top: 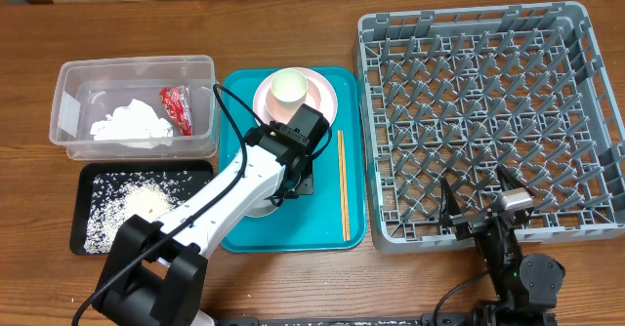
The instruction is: Sort waste into correct bins and load items into the dishwasher
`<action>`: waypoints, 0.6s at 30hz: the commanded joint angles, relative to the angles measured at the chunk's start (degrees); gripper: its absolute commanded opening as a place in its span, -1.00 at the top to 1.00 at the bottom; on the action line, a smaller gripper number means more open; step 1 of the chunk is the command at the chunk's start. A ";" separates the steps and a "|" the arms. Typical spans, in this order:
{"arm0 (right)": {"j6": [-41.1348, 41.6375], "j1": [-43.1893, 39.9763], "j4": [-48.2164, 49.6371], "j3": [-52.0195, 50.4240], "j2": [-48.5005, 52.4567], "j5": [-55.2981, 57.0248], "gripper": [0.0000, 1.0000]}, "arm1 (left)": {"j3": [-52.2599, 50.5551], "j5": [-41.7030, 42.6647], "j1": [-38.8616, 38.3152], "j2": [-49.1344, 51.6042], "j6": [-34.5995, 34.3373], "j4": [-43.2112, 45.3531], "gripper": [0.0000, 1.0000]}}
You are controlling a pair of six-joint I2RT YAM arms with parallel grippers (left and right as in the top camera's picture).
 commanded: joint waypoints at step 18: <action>10.49 0.00 -12.90 29.75 19.45 -6.36 -1.00 | 1.25 0.39 0.09 0.33 -0.11 0.42 0.47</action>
